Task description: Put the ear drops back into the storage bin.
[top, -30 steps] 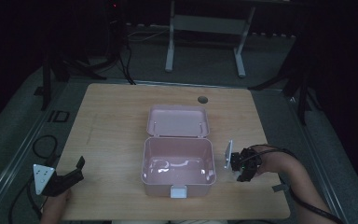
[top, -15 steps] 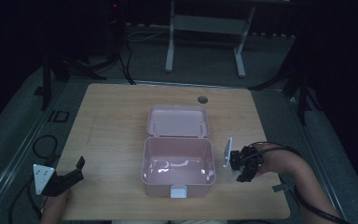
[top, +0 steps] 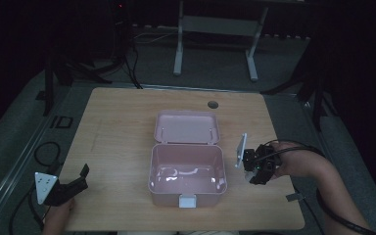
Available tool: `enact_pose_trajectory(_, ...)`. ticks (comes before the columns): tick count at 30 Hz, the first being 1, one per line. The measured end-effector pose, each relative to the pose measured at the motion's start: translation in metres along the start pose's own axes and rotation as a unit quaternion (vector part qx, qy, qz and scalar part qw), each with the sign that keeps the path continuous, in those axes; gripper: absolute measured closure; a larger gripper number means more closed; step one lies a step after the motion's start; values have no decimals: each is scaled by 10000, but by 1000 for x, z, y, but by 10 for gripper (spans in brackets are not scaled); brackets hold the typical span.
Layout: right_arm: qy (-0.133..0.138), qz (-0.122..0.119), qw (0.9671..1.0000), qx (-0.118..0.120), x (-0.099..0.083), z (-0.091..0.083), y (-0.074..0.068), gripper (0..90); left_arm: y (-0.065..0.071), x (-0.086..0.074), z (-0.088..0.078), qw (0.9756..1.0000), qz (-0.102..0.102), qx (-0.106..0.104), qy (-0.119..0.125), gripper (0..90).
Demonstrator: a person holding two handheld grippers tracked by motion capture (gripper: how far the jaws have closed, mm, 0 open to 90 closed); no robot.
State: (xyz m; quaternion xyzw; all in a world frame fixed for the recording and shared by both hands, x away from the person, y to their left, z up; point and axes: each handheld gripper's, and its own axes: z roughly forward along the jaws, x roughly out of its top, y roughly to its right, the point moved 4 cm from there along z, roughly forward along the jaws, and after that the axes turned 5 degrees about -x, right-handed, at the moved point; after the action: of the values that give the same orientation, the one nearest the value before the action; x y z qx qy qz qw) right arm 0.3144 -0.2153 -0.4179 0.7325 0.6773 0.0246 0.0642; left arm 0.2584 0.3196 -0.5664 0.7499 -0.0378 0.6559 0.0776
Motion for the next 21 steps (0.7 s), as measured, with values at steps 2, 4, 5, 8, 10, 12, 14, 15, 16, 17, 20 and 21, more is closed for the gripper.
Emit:
enact_pose_trajectory(2,37,-18,10000,-55,3,-8,1,597,0,0,0,10000,3,0,-2,20)
enact_pose_trajectory(4,80,-33,9999,-57,6,-16,1,597,0,0,0,10000,-1,-1,5,20)
enact_pose_trajectory(5,128,-58,9999,-72,10,-24,0,597,0,0,0,10000,-2,-1,-10,20)
enact_pose_trajectory(8,206,-68,9997,-107,17,-33,1,597,0,0,0,10000,-1,0,-3,20)
enact_pose_trajectory(10,263,-42,9996,-114,23,-39,2,597,0,0,0,10000,0,-1,-5,20)
enact_pose_trajectory(12,282,-47,9995,-115,25,-40,2,597,0,0,0,10000,-4,-5,-2,20)
enact_pose_trajectory(14,334,-103,9993,-106,35,-45,1,597,0,0,0,10000,-4,-3,-2,20)
enact_pose_trajectory(15,334,-103,9993,-106,35,-45,1,597,0,0,0,10000,-4,-3,-2,20)
enact_pose_trajectory(16,327,-155,9993,-116,41,-47,1,597,0,0,0,10000,-3,-3,-1,20)
enact_pose_trajectory(17,327,-155,9993,-116,41,-47,1,597,0,0,0,10000,-3,-3,-1,20)
enact_pose_trajectory(20,330,-280,9990,-115,52,-48,-1,597,0,0,0,10000,-1,-7,-2,20)
enact_pose_trajectory(21,342,-350,9987,-104,59,-47,-2,597,0,0,0,10000,-2,-4,-6,20)
